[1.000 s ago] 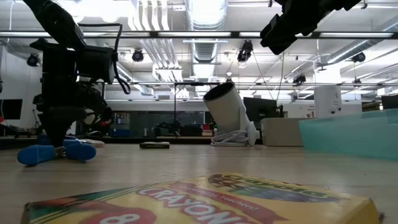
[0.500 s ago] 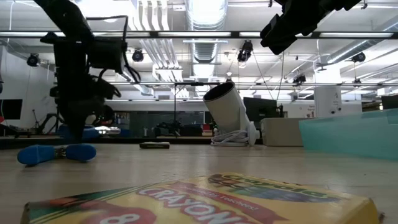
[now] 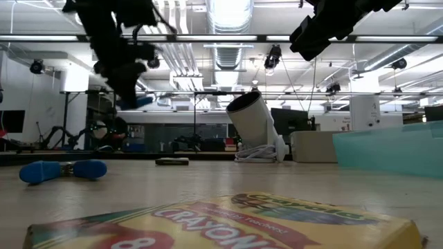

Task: Pick & Place School Supplies
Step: Put the blue puncher into the red bin

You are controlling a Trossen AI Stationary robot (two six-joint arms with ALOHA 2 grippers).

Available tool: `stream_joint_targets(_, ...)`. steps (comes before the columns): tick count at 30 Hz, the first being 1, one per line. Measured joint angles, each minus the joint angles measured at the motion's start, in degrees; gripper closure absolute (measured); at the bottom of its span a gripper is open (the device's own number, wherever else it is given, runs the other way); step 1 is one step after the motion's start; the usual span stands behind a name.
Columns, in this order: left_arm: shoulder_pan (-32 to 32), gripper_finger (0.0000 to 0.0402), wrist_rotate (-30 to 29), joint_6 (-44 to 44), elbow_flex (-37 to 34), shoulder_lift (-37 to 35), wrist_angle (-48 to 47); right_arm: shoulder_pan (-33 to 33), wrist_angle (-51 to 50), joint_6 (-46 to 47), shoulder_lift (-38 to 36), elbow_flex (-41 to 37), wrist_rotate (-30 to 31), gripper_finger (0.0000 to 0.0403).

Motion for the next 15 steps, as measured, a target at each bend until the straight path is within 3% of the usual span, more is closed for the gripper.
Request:
stream_joint_targets(8, -6.3, 0.0349, -4.9, 3.6, 6.5, 0.0, 0.2, 0.0, 0.0, 0.1, 0.0, 0.0, 0.0, 0.0335)
stream_joint_targets(15, -13.8, 0.0349, -4.9, 7.6, 9.1, 0.0, 0.3, 0.0, 0.0, -0.1, 0.0, 0.0, 0.0, 0.0335)
